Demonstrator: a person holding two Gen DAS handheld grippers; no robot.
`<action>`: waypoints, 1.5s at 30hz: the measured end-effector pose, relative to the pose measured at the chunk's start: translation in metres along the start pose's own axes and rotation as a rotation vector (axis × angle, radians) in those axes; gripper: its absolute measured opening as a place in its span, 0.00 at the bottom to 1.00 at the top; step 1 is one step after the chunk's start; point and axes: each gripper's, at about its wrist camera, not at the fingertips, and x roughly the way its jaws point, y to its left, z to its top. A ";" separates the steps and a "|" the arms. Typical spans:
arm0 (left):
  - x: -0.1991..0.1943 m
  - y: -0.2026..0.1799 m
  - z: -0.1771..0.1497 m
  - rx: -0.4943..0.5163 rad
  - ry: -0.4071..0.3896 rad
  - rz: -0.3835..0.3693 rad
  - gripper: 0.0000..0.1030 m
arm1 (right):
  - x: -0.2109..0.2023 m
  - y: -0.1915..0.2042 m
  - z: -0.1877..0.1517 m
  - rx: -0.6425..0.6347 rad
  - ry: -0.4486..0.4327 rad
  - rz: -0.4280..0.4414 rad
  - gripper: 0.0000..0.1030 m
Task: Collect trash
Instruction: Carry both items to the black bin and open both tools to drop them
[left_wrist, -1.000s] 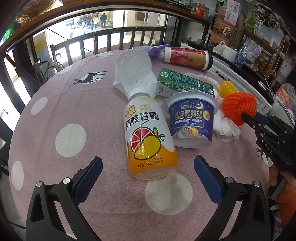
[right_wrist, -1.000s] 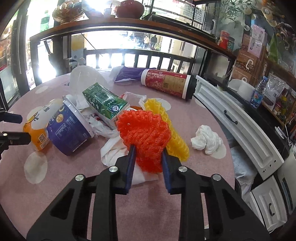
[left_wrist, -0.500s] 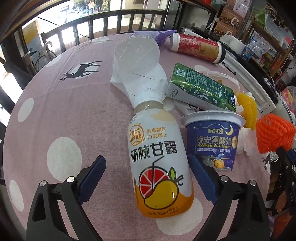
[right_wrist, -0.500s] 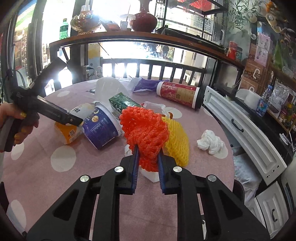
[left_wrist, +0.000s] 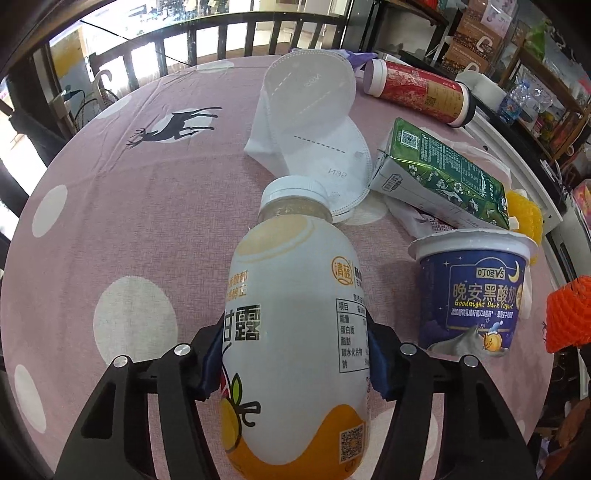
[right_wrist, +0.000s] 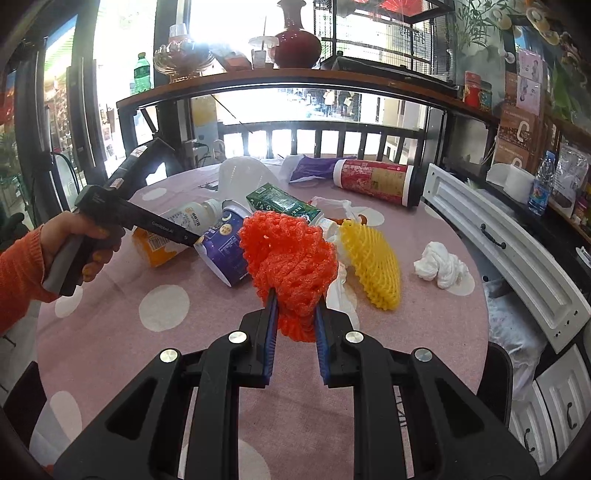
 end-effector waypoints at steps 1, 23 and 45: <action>-0.002 0.002 -0.004 -0.001 -0.011 0.008 0.58 | -0.001 0.001 -0.001 -0.001 -0.003 0.005 0.18; -0.120 -0.074 -0.094 0.117 -0.376 -0.102 0.58 | -0.038 -0.042 -0.031 0.118 -0.067 -0.025 0.18; -0.048 -0.340 -0.082 0.426 -0.254 -0.486 0.58 | 0.014 -0.263 -0.175 0.599 0.205 -0.400 0.24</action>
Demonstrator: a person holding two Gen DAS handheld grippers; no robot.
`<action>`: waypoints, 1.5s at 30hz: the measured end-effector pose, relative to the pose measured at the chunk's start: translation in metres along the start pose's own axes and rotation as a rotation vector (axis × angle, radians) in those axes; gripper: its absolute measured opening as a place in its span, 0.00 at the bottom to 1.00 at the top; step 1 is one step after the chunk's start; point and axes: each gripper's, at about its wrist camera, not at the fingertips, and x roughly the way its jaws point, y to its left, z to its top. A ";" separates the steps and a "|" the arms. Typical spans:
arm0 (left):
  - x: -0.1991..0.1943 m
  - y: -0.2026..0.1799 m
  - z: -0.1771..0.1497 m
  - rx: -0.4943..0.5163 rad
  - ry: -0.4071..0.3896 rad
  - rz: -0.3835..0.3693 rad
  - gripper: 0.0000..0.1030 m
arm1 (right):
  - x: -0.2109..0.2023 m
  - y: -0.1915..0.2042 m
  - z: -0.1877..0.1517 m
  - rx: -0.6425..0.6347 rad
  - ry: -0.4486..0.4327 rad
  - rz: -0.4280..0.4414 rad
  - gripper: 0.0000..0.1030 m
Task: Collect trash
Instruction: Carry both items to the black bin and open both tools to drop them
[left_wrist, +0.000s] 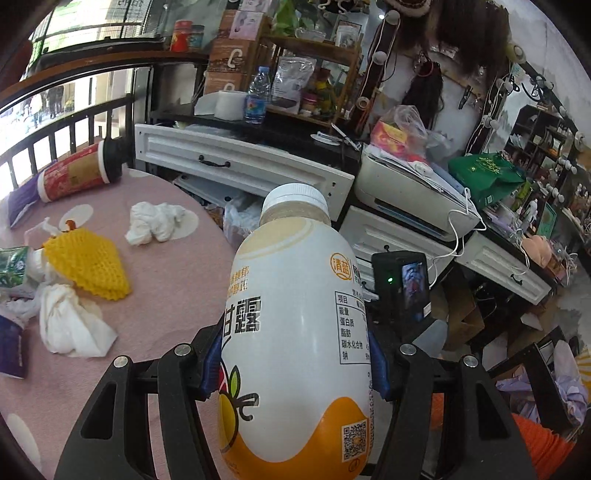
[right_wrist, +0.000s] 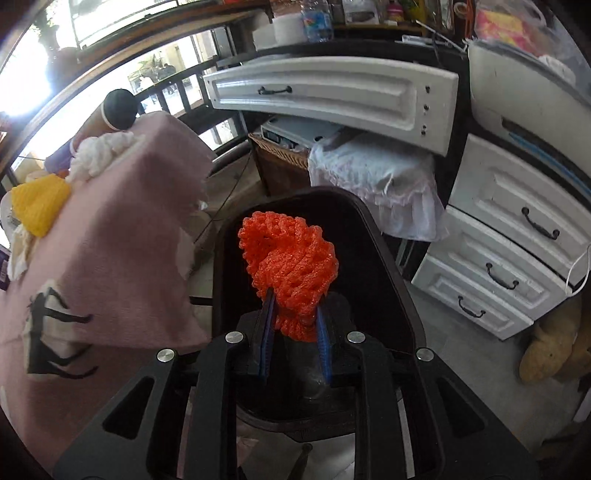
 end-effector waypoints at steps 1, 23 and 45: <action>0.011 -0.004 0.001 -0.001 0.013 0.002 0.58 | 0.008 -0.004 -0.005 0.014 0.008 -0.009 0.27; 0.217 -0.057 -0.017 0.041 0.370 0.136 0.58 | -0.102 -0.126 -0.075 0.224 -0.118 -0.222 0.59; 0.199 -0.058 0.012 -0.002 0.329 0.113 0.81 | -0.137 -0.114 -0.085 0.198 -0.165 -0.237 0.59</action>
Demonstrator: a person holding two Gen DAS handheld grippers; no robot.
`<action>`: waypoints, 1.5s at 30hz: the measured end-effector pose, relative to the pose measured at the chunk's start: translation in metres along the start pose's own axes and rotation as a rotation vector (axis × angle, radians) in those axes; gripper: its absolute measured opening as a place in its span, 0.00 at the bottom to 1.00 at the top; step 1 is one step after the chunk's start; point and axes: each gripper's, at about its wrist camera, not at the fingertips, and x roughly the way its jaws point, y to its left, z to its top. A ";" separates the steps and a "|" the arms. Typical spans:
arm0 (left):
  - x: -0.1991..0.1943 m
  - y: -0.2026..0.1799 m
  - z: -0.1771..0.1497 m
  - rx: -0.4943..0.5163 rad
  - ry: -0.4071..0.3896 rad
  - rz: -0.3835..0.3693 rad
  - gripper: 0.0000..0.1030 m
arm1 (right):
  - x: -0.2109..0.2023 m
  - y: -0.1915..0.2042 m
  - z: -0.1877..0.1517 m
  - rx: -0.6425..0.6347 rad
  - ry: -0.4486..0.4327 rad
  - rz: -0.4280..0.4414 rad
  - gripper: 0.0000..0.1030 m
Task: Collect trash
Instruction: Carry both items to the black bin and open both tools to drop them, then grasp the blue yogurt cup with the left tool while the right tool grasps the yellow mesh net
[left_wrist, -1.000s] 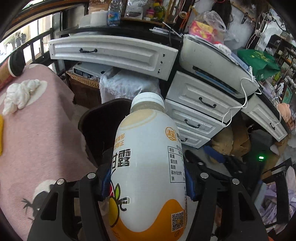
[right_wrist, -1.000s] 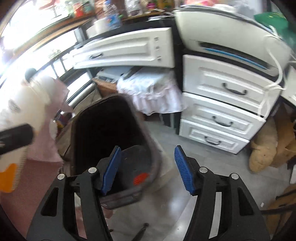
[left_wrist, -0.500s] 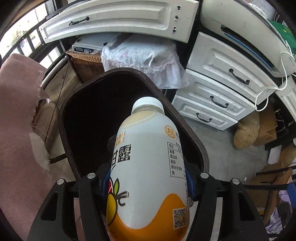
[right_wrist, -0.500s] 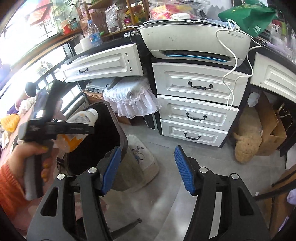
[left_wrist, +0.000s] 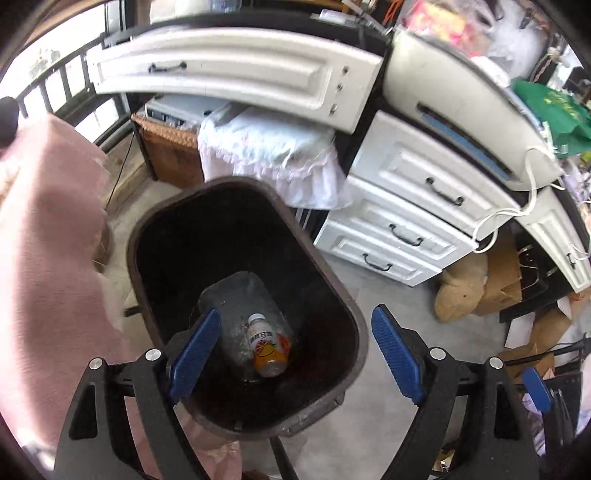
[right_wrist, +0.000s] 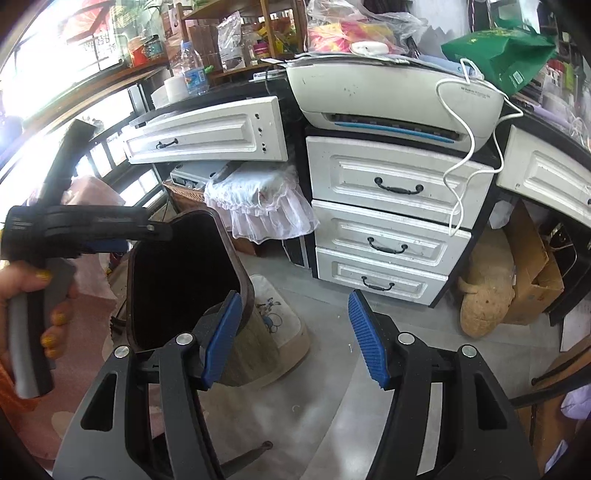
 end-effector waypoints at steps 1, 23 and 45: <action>-0.014 0.000 -0.002 0.025 -0.021 -0.006 0.82 | -0.001 0.003 0.002 -0.007 -0.004 0.003 0.59; -0.227 0.195 -0.109 -0.078 -0.237 0.296 0.95 | -0.027 0.207 0.035 -0.345 -0.034 0.368 0.79; -0.186 0.339 -0.104 -0.310 0.052 0.141 0.78 | -0.043 0.271 0.019 -0.476 -0.009 0.418 0.79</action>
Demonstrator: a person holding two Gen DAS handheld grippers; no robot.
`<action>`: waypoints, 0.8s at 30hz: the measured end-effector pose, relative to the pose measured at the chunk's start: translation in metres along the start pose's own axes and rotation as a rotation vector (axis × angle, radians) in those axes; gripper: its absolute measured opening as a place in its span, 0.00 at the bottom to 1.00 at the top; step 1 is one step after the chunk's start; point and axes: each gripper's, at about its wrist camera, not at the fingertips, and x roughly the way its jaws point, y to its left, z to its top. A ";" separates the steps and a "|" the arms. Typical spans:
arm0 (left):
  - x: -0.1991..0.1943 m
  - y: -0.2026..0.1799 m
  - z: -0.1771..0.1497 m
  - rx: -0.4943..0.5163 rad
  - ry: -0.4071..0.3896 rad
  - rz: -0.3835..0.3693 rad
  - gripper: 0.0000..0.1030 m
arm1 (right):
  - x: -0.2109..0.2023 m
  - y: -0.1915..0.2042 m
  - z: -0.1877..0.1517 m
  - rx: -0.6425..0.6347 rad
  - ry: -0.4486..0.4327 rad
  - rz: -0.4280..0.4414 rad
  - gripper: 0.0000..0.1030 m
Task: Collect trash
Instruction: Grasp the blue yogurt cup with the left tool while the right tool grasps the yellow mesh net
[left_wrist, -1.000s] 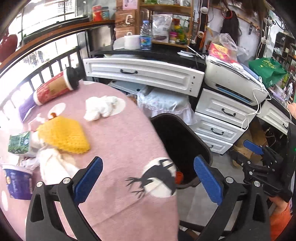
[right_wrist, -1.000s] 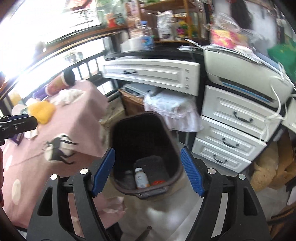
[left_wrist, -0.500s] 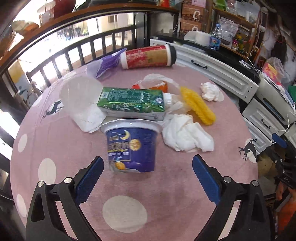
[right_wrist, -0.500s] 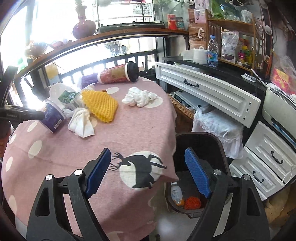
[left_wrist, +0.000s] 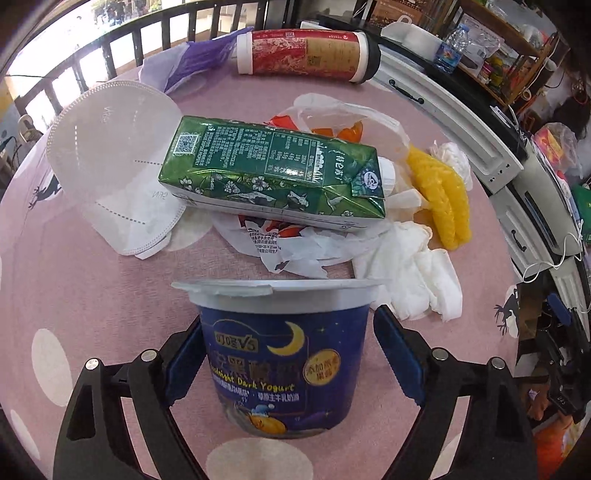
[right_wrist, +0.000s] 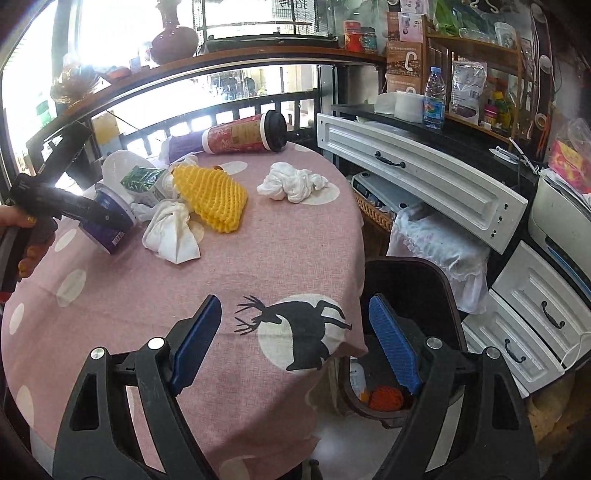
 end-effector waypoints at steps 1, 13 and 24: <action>0.001 0.002 0.000 -0.005 0.000 -0.006 0.72 | 0.001 0.001 0.001 -0.004 0.002 0.001 0.79; -0.034 0.022 -0.036 -0.099 -0.176 -0.015 0.67 | 0.032 0.044 0.036 -0.108 0.016 0.126 0.79; -0.072 0.006 -0.073 -0.111 -0.348 0.047 0.67 | 0.088 0.089 0.082 -0.251 0.059 0.134 0.70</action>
